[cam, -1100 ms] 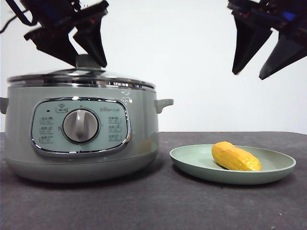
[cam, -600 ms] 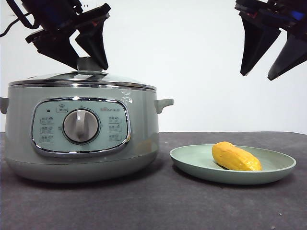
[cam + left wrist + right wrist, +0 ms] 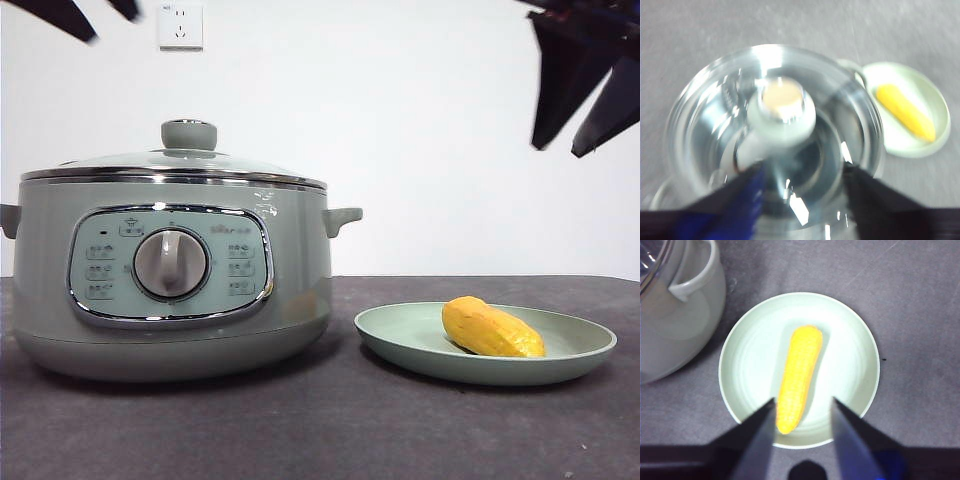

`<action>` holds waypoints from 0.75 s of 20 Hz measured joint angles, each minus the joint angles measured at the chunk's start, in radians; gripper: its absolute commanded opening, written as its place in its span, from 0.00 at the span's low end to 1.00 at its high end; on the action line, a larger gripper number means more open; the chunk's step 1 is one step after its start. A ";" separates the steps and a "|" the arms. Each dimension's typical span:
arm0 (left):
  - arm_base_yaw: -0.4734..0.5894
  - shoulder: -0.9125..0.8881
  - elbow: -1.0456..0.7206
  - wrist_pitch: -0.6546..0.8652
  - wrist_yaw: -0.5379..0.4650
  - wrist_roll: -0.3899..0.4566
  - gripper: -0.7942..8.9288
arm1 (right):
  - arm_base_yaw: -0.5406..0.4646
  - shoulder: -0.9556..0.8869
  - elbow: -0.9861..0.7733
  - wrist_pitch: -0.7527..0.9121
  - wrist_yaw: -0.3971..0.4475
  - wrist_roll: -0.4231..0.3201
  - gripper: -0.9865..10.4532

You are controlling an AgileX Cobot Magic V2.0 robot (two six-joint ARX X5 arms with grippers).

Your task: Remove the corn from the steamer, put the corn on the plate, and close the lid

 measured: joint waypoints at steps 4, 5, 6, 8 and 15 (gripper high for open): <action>0.000 -0.088 -0.007 -0.060 -0.072 0.036 0.07 | 0.003 -0.083 -0.019 0.056 0.000 -0.019 0.08; -0.002 -0.128 -0.036 -0.025 -0.090 0.039 0.07 | 0.009 -0.127 -0.046 0.101 0.000 -0.019 0.08; -0.005 -0.174 -0.076 0.015 -0.095 0.039 0.07 | 0.016 -0.172 -0.081 0.148 0.000 -0.019 0.08; -0.016 -0.299 -0.203 0.104 -0.112 0.039 0.07 | 0.035 -0.286 -0.184 0.246 0.000 -0.019 0.08; -0.017 -0.628 -0.537 0.194 -0.144 0.020 0.08 | 0.046 -0.504 -0.432 0.481 0.004 -0.007 0.09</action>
